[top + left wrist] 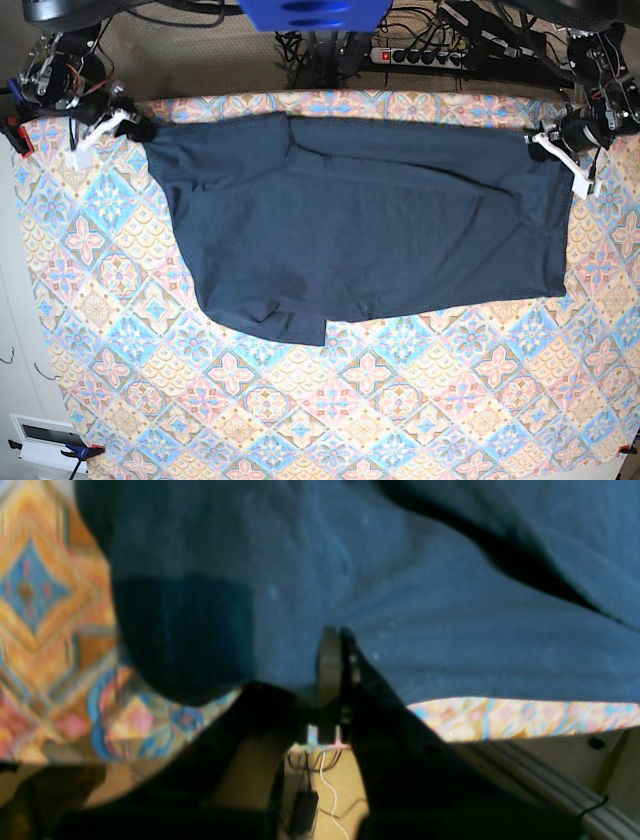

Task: Layout the t-shirt on the table in an organized manner, then fold the t-shirt properly
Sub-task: 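Pull the folded shirt back with both grippers and release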

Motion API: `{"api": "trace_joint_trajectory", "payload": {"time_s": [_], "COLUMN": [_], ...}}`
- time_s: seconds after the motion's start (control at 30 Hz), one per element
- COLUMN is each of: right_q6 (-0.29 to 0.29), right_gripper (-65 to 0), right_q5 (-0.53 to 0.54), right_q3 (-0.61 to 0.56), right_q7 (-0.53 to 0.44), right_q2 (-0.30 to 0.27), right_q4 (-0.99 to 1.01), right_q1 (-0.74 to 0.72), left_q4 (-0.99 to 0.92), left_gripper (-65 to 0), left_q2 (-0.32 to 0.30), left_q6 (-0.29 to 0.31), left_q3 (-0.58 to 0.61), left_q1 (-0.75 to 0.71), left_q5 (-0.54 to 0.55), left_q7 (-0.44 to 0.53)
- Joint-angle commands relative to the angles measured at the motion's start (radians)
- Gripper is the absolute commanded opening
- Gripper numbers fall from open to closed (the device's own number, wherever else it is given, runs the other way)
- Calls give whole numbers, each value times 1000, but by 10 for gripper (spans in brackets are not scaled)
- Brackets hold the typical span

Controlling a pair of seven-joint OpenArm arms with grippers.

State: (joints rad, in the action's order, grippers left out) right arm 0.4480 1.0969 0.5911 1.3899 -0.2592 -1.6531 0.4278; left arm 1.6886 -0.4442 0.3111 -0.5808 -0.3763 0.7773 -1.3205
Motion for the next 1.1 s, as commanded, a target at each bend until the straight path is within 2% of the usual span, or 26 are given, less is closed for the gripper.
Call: {"api": "trace_joint_trajectory", "payload": {"time_s": [0.0, 0.3, 0.43, 0.5, 0.53, 0.6, 0.67, 0.8, 0.97, 1.07], "right_q6": [4, 4, 4, 4, 4, 4, 4, 4, 4, 4], "right_gripper": [-639, -636, -635, -625, -607, -568, -515, -440, -431, -431], "right_q5": [21, 21, 21, 21, 21, 21, 21, 21, 21, 15], "right_q3": [8, 8, 5, 7, 7, 8, 8, 17, 89, 109], "right_q7": [-17, -17, -17, -17, -17, -17, -17, -17, -19, -27], "right_q2": [-18, -18, -18, -18, -18, -22, -48, -59, -58, -58], "right_q4": [-26, -42, -42, -42, -42, -42, -52, -109, -155, -158], "right_q1": [7, 44, 41, 42, 42, 44, 46, 47, 41, 39], "left_q4": [15, 12, 12, 14, 14, 14, 14, 12, 12, 8], "left_gripper": [-650, -650, -520, -410, -350, -271, -222, -217, -217, -217], "left_q2": [-17, 9, 11, 8, 6, 6, 3, -15, -15, -17], "left_q6": [0, 0, -3, -3, -3, -2, -2, -2, -3, -7], "left_q3": [-21, -72, -74, -74, -74, -78, -83, -192, -354, -385], "left_q1": [-6, -83, -92, -109, -111, -111, -111, -111, -89, 0], "left_q5": [6, 6, 6, 6, 6, 8, 28, 117, 190, 186], "left_q7": [12, 8, 5, 5, 3, 3, -6, -60, -61, -61]}}
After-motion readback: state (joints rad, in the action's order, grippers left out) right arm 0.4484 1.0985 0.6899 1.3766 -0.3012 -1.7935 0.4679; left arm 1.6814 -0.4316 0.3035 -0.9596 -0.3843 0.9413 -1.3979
